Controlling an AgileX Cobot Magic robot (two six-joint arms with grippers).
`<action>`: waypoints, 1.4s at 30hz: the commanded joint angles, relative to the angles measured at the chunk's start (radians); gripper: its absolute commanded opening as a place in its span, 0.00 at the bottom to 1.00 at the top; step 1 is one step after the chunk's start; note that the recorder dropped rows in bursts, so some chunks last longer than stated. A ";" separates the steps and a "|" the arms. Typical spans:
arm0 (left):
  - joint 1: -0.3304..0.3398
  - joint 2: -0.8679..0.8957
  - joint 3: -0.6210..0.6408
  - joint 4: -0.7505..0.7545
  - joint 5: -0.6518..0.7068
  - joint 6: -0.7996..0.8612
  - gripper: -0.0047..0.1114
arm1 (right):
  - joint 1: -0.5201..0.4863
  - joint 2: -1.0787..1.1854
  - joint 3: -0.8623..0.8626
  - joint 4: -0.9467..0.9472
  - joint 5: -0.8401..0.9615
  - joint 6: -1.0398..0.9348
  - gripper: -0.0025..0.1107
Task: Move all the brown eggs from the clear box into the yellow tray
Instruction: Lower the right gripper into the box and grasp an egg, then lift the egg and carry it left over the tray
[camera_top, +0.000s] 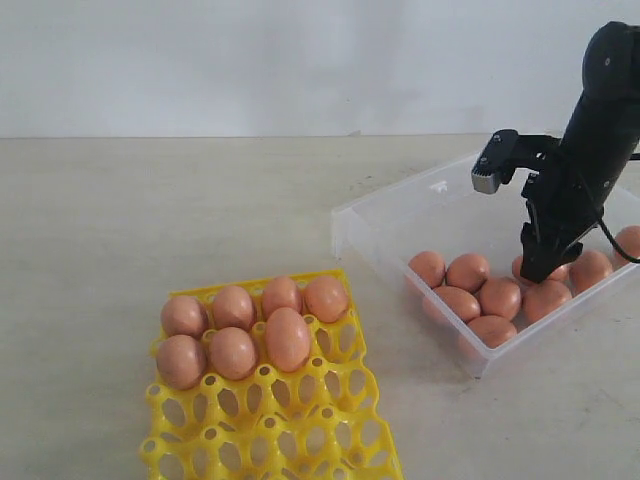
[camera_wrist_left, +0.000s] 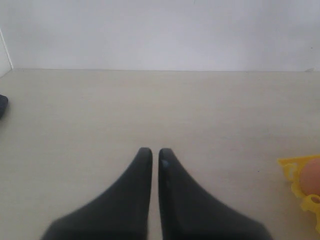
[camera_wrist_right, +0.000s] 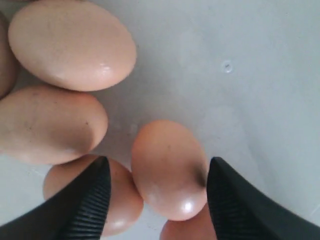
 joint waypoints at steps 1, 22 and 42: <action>0.003 -0.002 -0.001 -0.005 -0.007 0.007 0.08 | 0.001 0.020 0.000 -0.017 0.007 -0.010 0.48; 0.003 -0.002 -0.001 -0.005 -0.007 0.007 0.08 | 0.001 0.051 0.000 -0.095 -0.015 0.061 0.13; 0.003 -0.002 -0.001 -0.005 -0.007 0.007 0.08 | 0.063 -0.207 0.249 0.706 -1.250 0.421 0.02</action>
